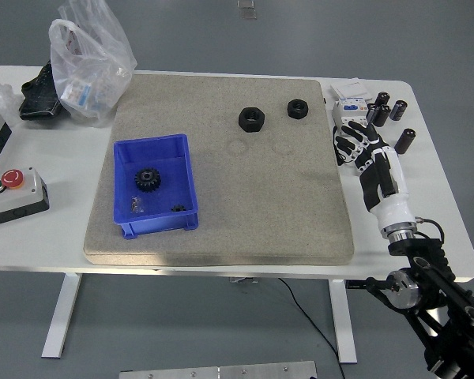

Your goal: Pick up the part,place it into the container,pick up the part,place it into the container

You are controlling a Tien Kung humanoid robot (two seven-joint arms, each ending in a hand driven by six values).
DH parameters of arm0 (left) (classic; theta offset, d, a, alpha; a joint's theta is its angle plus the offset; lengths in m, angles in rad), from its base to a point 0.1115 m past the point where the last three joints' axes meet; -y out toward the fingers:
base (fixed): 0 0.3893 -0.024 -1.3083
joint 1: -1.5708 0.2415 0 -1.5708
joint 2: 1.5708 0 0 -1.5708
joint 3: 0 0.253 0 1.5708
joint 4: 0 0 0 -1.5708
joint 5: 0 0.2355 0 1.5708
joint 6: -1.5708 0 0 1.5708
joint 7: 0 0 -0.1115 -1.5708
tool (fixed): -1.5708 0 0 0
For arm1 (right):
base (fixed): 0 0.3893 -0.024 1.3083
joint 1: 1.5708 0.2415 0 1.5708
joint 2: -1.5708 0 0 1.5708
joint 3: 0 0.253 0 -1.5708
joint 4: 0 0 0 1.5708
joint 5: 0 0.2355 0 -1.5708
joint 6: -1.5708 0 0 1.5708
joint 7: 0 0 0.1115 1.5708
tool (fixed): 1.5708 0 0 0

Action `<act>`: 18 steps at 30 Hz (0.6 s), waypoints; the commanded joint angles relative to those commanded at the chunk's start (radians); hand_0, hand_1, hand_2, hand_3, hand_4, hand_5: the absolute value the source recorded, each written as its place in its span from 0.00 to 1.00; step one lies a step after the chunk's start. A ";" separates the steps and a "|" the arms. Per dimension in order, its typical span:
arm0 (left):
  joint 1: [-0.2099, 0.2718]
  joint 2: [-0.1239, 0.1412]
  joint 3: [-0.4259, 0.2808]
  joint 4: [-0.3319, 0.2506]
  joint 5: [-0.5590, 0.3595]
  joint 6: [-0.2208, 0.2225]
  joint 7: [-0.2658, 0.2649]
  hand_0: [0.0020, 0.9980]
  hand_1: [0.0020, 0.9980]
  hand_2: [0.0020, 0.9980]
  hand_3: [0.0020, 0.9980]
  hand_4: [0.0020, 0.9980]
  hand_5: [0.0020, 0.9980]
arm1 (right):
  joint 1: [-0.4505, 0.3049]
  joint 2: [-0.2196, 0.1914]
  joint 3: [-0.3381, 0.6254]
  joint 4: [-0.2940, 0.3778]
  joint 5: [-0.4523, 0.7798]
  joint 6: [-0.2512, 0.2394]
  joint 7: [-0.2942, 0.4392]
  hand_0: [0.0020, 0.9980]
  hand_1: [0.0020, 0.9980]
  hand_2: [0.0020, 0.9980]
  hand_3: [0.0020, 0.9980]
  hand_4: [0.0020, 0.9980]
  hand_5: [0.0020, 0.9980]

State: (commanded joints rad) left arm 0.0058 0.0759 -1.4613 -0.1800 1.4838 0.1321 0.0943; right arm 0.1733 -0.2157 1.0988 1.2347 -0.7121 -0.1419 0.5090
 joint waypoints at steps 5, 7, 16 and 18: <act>0.008 0.001 -0.009 0.000 0.006 0.000 0.005 0.67 0.54 0.54 0.63 0.63 0.24 | 0.001 -0.002 -0.004 0.003 0.018 -0.002 -0.001 0.81 0.71 0.73 0.70 0.87 0.75; 0.010 0.002 -0.010 0.000 0.005 0.000 0.006 0.67 0.54 0.54 0.63 0.63 0.24 | 0.005 -0.004 -0.008 0.005 0.018 -0.002 -0.003 0.81 0.71 0.73 0.70 0.87 0.75; 0.011 0.001 -0.005 0.000 -0.002 -0.001 0.004 0.66 0.59 0.57 0.63 0.63 0.24 | 0.014 -0.009 -0.024 0.006 -0.007 0.012 -0.041 0.90 0.80 0.80 0.76 0.98 1.00; 0.011 0.001 -0.006 0.000 -0.001 -0.001 0.004 0.66 0.59 0.57 0.63 0.63 0.24 | 0.013 -0.011 -0.021 0.010 -0.032 0.031 -0.070 0.90 0.80 0.80 0.76 0.98 1.00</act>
State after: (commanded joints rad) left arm 0.0172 0.0765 -1.4676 -0.1800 1.4824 0.1314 0.0985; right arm 0.1862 -0.2264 1.0778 1.2442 -0.7442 -0.1107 0.4389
